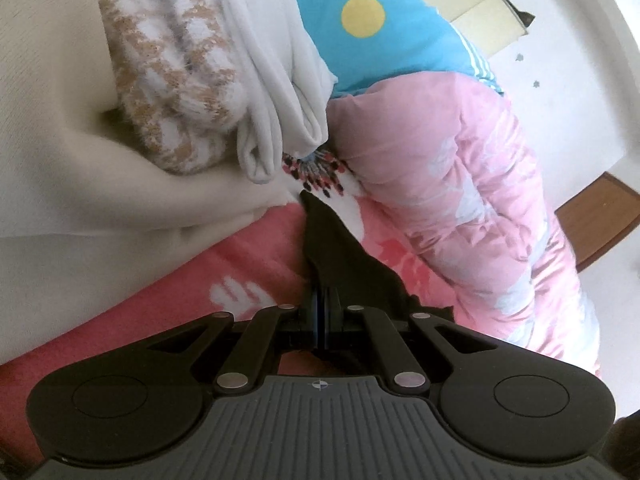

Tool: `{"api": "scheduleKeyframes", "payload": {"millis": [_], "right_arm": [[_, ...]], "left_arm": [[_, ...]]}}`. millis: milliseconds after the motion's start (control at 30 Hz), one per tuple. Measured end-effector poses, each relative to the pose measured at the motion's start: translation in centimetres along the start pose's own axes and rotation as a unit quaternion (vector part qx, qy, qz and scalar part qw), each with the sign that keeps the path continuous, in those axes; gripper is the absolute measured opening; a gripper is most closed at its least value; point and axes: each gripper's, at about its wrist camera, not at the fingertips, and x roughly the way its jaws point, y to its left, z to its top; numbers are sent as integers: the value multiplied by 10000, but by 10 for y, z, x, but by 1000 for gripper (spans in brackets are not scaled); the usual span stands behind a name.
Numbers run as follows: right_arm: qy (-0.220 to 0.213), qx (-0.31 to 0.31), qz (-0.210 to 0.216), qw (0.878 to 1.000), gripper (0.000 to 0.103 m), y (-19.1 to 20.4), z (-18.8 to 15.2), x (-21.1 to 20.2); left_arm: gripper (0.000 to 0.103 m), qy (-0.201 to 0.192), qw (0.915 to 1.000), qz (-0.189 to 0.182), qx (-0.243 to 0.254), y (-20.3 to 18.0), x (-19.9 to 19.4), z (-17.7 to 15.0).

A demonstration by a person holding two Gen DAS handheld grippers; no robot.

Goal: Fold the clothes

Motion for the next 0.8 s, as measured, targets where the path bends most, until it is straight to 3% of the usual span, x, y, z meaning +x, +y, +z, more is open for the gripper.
{"api": "scheduleKeyframes", "payload": {"millis": [100,200,333,433,567,667,733,800], "right_arm": [[17,-242,-167,9996,11,7,0,11],[-40,-70,-152,9999,2,2,1,14],[-200,790,226,9964,1,-20,-2,6],[-254,1533,668,9856,4,-37,-6,5],[-342,1429,700,9867,6,-25,-6,2],[-512,1745,872,9795,19,-34,-12,-11],[-536,2214,858,9699,41,-53,-21,-20],[-559,2679,843,9581,41,-72,-31,-29]], "left_arm": [[1,-21,10000,-68,-11,0,0,0],[1,-176,9998,-97,24,-4,-3,1],[2,-606,9977,230,210,-8,-12,4],[2,-729,9960,419,312,-12,-11,2],[3,-819,9939,548,499,-18,-10,-1],[3,-876,9912,593,795,-27,-12,-4],[3,-887,9891,611,999,-33,-12,-7],[4,-791,9875,610,1219,-39,-8,-11]]}}
